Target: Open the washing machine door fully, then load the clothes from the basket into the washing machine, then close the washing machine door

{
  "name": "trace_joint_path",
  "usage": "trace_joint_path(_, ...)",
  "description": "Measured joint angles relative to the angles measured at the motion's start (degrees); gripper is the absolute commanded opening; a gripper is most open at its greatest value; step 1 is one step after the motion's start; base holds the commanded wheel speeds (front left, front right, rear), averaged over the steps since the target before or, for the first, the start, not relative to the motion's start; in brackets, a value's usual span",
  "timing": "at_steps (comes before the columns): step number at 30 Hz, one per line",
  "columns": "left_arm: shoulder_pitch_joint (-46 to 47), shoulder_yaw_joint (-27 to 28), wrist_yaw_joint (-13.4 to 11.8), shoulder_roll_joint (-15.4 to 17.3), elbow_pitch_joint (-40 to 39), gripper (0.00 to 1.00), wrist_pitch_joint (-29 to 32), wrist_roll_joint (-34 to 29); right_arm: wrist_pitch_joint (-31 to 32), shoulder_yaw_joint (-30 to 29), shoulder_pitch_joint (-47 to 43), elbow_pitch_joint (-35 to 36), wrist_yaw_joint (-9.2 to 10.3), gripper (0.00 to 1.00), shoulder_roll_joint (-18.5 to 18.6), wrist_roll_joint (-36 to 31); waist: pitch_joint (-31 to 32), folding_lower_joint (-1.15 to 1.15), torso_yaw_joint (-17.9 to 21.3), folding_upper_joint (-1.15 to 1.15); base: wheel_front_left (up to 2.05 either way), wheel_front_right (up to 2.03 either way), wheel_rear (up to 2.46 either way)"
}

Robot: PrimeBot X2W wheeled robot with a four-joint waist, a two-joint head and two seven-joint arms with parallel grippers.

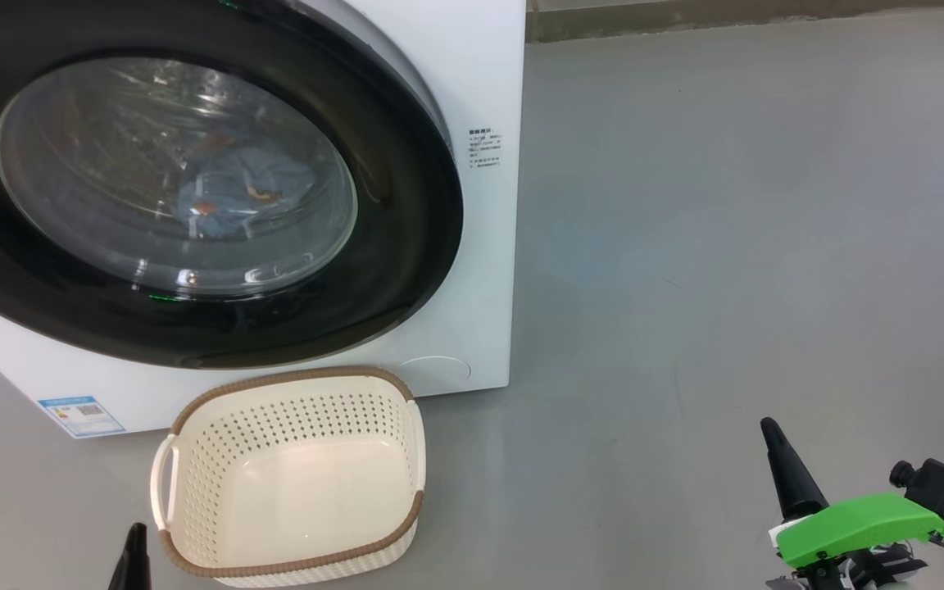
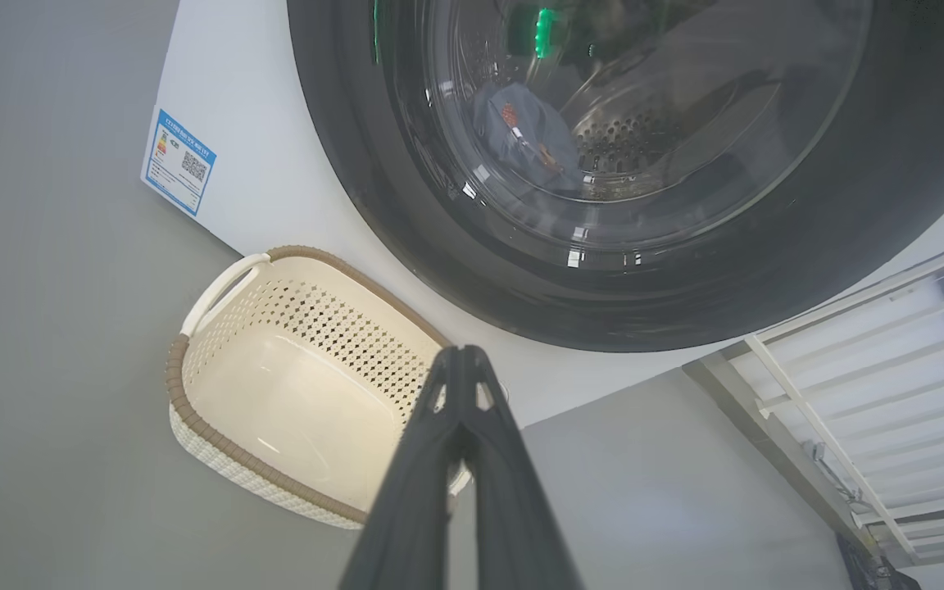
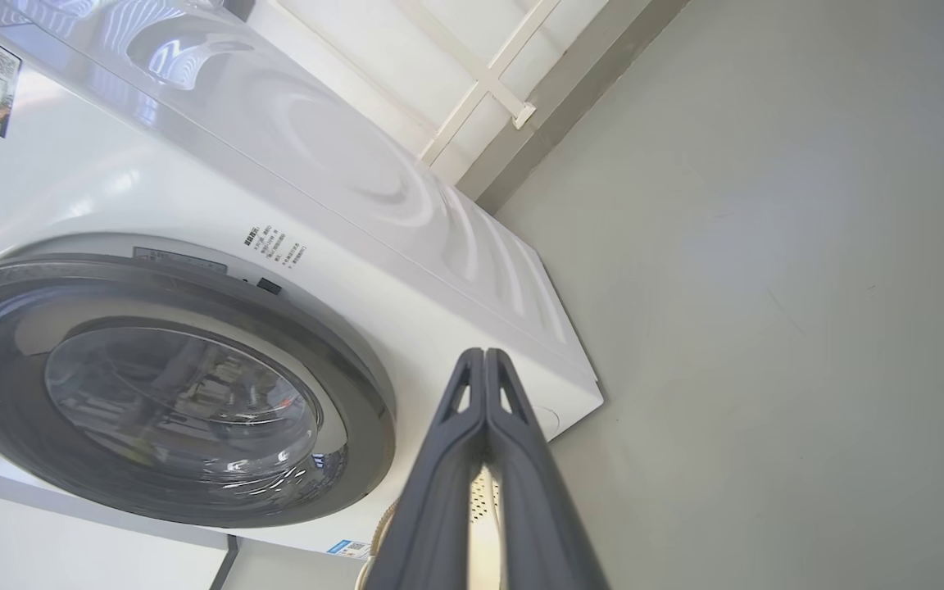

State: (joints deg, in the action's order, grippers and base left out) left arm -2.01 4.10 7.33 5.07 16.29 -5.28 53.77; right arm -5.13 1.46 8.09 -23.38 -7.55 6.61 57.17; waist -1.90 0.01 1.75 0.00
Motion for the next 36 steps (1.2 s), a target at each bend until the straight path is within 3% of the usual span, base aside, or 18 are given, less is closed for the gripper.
trace_joint_path(36, 2.49, 0.19, -0.01, -1.16, -0.23, 0.0, 5.88, 19.16, 5.63, -4.32, -1.36, 3.79, 0.14, 0.0, -1.87, 17.33, 0.87, 0.0, -0.89, 0.0, 0.0, 0.0, 0.0)
